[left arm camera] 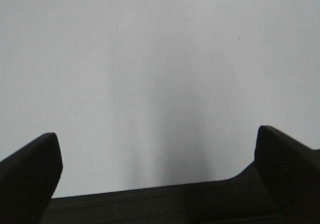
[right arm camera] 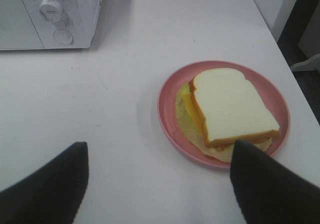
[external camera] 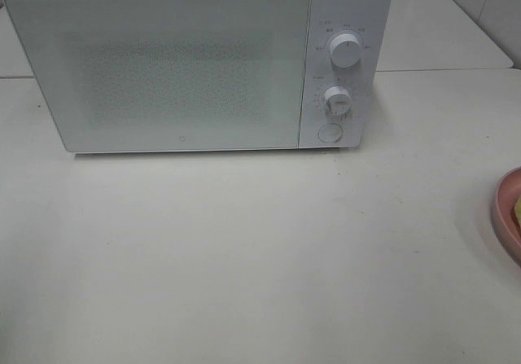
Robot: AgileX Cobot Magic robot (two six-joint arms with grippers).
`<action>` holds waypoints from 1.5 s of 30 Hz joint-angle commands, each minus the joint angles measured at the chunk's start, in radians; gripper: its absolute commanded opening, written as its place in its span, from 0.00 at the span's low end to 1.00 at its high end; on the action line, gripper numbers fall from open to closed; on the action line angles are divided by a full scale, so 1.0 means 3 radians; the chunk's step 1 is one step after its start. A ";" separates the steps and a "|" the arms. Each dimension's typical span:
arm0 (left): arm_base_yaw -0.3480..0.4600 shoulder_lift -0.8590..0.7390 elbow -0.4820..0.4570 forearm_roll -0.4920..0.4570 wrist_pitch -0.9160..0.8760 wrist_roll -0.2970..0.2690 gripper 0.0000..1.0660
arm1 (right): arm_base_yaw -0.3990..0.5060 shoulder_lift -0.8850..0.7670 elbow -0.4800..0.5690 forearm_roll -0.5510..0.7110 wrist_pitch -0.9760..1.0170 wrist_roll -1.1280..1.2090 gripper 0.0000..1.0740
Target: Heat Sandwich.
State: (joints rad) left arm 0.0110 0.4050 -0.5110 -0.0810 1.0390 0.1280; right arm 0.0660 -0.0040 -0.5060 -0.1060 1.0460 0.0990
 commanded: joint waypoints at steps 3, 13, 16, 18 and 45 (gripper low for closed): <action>0.0003 -0.0387 0.0050 -0.0003 -0.0003 -0.0033 0.94 | -0.0023 -0.0087 0.0003 -0.0017 -0.0023 -0.0033 0.70; 0.0003 -0.1217 0.0050 -0.0007 -0.0003 -0.0037 0.94 | -0.0023 -0.0087 0.0003 -0.0017 -0.0023 -0.0033 0.70; 0.0003 -0.1357 0.0050 -0.0007 -0.0003 -0.0037 0.94 | -0.0023 -0.0087 0.0003 -0.0017 -0.0023 -0.0033 0.70; 0.0003 -0.1457 0.0050 -0.0010 -0.0003 -0.0037 0.94 | -0.0023 -0.0087 0.0003 -0.0017 -0.0023 -0.0033 0.70; -0.0003 -0.1450 0.0050 -0.0017 -0.0007 -0.0037 0.94 | -0.0023 -0.0070 0.0003 -0.0017 -0.0023 -0.0033 0.70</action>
State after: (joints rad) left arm 0.0110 -0.0030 -0.5000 -0.0800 1.0400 0.1270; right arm 0.0660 -0.0040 -0.5060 -0.1060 1.0460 0.0990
